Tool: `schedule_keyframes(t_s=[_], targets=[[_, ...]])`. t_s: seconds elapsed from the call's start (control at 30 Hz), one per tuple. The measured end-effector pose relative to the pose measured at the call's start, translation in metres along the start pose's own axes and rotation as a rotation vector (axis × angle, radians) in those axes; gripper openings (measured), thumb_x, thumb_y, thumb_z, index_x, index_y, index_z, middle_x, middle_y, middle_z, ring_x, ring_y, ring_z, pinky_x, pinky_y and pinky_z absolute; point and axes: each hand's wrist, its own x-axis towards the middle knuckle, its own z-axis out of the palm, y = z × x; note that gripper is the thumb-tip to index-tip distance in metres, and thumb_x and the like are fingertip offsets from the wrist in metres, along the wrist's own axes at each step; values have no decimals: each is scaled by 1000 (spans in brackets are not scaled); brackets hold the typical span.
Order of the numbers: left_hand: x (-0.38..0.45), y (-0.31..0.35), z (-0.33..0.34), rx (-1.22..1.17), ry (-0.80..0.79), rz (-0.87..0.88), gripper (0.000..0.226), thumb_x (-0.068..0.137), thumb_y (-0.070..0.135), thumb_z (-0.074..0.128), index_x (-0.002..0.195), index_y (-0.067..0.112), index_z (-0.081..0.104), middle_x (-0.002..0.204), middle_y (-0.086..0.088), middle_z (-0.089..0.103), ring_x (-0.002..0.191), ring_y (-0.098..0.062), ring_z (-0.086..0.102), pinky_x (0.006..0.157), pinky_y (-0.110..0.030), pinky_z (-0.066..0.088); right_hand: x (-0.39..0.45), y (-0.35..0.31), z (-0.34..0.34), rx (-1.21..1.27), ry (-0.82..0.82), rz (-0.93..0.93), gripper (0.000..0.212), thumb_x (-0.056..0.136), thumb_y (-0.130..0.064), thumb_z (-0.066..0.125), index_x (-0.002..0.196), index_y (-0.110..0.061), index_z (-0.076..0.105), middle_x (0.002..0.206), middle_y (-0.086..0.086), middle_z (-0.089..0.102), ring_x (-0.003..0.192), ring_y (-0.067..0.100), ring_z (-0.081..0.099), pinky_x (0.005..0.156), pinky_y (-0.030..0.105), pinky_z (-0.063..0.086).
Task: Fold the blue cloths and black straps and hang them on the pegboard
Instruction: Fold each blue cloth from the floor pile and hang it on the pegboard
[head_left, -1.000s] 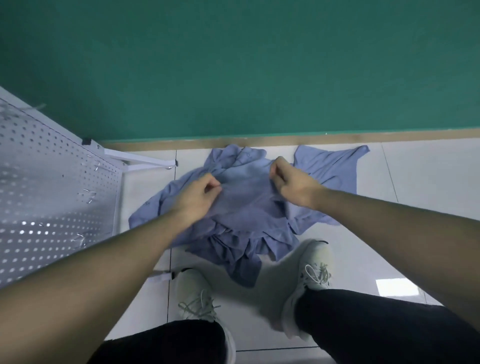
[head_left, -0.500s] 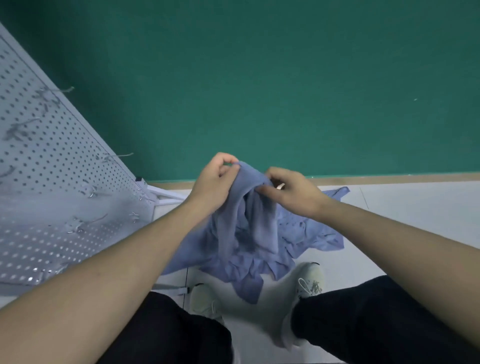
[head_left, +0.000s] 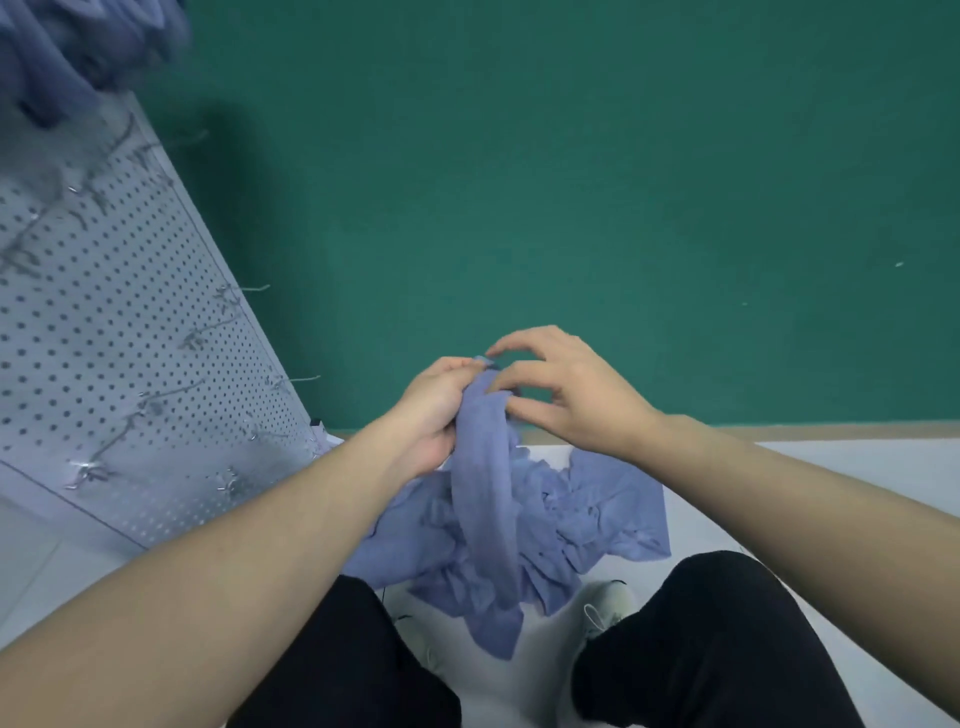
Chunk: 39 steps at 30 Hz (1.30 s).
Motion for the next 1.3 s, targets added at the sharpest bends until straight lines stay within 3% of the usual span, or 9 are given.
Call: schedule_keyframes(t_s=[0.13,0.33,0.47,0.53,0.67,0.83,1.03,1.2,1.3], targets=[[-14,-3,3,136,51,33,22,100,30,60,114,13,57,86,-5,70,73,-16,66,67,-29,54,8,-20,-12,114,-60,283,2,92,-22,58,91,-22,61,93,-8,69,78,8,60,75,36,49],[-58,1,-11,372,-32,466,49,83,46,74,123,29,53,121,16,57,102,6,61,80,-4,43,30,-34,-47,256,103,650,15,89,-18,57,78,-20,47,68,-4,54,61,14,43,56,24,37],[-74,-21,-20,661,-76,549,76,69,37,88,129,45,43,138,23,44,124,4,50,101,-21,45,31,-44,-58,468,151,813,8,92,-19,53,85,-21,49,70,-2,53,63,15,43,59,29,35],[-76,-26,-14,702,-66,536,73,76,27,87,131,43,41,134,23,47,112,8,55,94,-21,49,32,-50,-66,540,110,855,8,93,-17,51,88,-23,50,75,-1,56,68,16,46,58,29,35],[-79,-21,-1,717,-7,510,17,92,15,69,103,23,60,91,9,67,65,7,57,68,-17,47,30,-57,-84,640,22,891,16,94,-11,49,101,-25,53,83,5,62,72,20,53,63,30,39],[-84,1,-3,459,-19,388,14,102,24,56,93,18,64,82,9,68,74,-5,60,71,-21,46,16,-48,-101,604,55,924,18,95,-10,48,102,-26,52,94,10,62,78,23,55,71,32,41],[-93,28,14,87,-38,224,17,103,27,55,89,18,57,79,3,68,70,-11,62,64,-27,46,-10,-49,-101,478,-17,784,22,95,-11,51,110,-28,49,75,1,52,66,16,43,61,32,35],[-98,43,32,-114,-66,115,11,101,20,57,90,16,57,74,-3,63,64,-17,61,66,-32,46,-18,-68,-100,373,-20,358,48,89,-12,71,121,-40,50,124,-12,56,110,3,54,92,16,43],[-96,47,32,-191,-97,47,7,100,19,56,94,16,59,78,-7,65,65,-22,65,68,-34,50,-14,-78,-98,160,-50,89,45,85,-24,79,125,-30,60,126,-17,58,117,3,52,102,23,41]])
